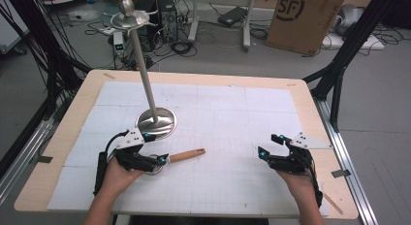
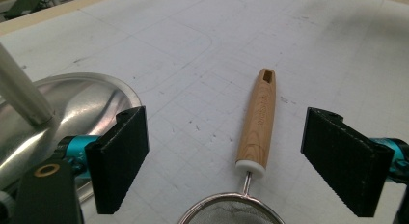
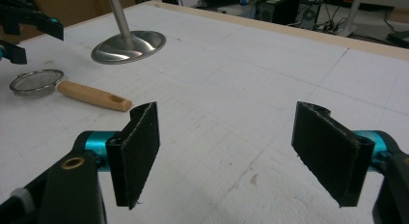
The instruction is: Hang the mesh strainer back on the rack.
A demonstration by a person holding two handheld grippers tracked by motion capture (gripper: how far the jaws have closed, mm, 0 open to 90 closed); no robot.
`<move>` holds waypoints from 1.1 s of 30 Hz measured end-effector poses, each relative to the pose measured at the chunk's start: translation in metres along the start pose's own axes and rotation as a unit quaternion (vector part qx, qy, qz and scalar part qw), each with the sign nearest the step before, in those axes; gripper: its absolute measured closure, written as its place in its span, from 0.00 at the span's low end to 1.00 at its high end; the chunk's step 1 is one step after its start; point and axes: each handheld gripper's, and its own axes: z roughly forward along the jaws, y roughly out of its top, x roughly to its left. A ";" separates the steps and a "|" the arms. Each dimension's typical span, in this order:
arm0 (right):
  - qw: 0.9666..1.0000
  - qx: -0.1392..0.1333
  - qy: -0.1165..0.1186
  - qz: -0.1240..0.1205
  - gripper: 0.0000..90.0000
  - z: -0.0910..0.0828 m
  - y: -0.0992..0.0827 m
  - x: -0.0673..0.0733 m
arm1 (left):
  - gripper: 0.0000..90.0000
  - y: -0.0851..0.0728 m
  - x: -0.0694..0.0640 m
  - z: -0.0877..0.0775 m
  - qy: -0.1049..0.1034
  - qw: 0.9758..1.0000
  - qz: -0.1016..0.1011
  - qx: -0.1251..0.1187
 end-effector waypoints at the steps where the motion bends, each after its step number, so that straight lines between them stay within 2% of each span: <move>1: 1.000 0.001 0.000 -0.003 0.27 0.000 0.000 0.000 | 0.20 0.002 -0.001 0.001 -0.001 1.000 0.005 0.004; 8: 1.000 0.003 0.003 -0.007 0.27 0.004 0.000 0.001 | 0.21 0.014 -0.006 0.018 -0.025 0.998 0.032 0.056; 14: 1.000 0.005 0.006 -0.005 0.27 0.005 0.000 0.002 | 0.22 0.019 -0.009 0.033 -0.042 0.992 0.046 0.108; 19: 1.000 0.008 0.008 -0.003 0.27 0.005 0.000 0.002 | 0.28 0.020 -0.009 0.042 -0.054 0.986 0.057 0.149; 23: 1.000 0.009 0.010 -0.003 0.27 0.006 0.000 0.002 | 0.32 0.017 -0.008 0.046 -0.059 0.981 0.056 0.179; 27: 1.000 0.011 0.011 -0.004 0.27 0.007 -0.001 0.002 | 0.42 0.017 -0.006 0.048 -0.064 0.975 0.049 0.207; 32: 1.000 0.014 0.013 -0.004 0.27 0.008 -0.001 0.003 | 0.53 0.021 -0.007 0.049 -0.065 0.967 0.066 0.238; 33: 1.000 0.014 0.013 -0.004 0.27 0.008 -0.001 0.003 | 0.55 0.021 -0.008 0.050 -0.068 0.966 0.064 0.242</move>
